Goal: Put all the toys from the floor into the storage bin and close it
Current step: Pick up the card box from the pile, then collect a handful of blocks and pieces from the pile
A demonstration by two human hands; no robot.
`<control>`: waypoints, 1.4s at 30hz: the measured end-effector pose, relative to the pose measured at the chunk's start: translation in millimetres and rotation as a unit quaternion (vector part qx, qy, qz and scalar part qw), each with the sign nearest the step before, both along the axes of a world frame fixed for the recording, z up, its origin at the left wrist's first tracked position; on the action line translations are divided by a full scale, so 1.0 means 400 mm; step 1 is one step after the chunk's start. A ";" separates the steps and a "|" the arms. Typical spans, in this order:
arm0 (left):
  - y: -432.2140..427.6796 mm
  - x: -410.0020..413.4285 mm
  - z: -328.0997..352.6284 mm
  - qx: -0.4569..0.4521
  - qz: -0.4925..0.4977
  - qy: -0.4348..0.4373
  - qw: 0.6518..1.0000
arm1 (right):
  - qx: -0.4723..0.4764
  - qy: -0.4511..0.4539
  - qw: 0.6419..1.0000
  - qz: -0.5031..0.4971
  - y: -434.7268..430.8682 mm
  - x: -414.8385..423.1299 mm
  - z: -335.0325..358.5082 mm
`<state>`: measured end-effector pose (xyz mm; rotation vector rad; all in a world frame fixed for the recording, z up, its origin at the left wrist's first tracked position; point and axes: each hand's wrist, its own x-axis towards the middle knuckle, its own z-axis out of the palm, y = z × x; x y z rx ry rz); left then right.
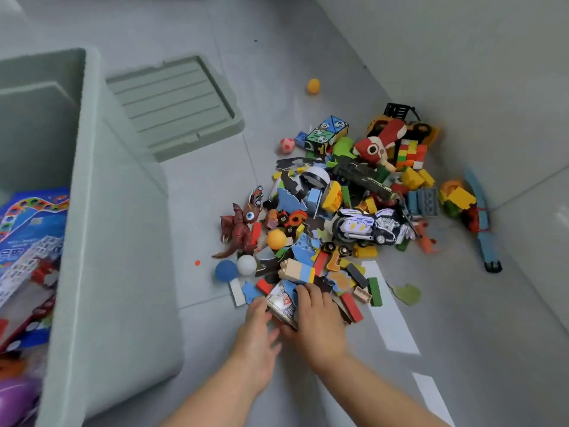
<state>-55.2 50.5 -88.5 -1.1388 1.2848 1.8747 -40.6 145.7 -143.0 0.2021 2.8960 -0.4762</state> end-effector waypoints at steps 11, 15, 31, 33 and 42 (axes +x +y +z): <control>0.025 -0.011 0.021 0.031 -0.005 -0.041 0.999 | -0.106 0.145 0.980 0.091 0.065 0.052 0.009; 0.027 0.000 0.064 0.027 -0.047 0.035 0.998 | -0.086 0.281 0.943 0.157 0.094 0.102 0.075; -0.612 0.052 0.509 -0.144 0.024 0.397 0.906 | -0.173 0.381 0.820 0.391 -0.419 -0.018 0.609; -0.705 0.036 0.465 -0.217 0.018 0.359 0.907 | -0.195 0.269 0.849 0.410 -0.513 -0.068 0.590; -0.785 -0.099 0.357 -0.290 -0.008 0.251 0.923 | -0.211 -0.016 0.939 0.272 -0.569 -0.092 0.571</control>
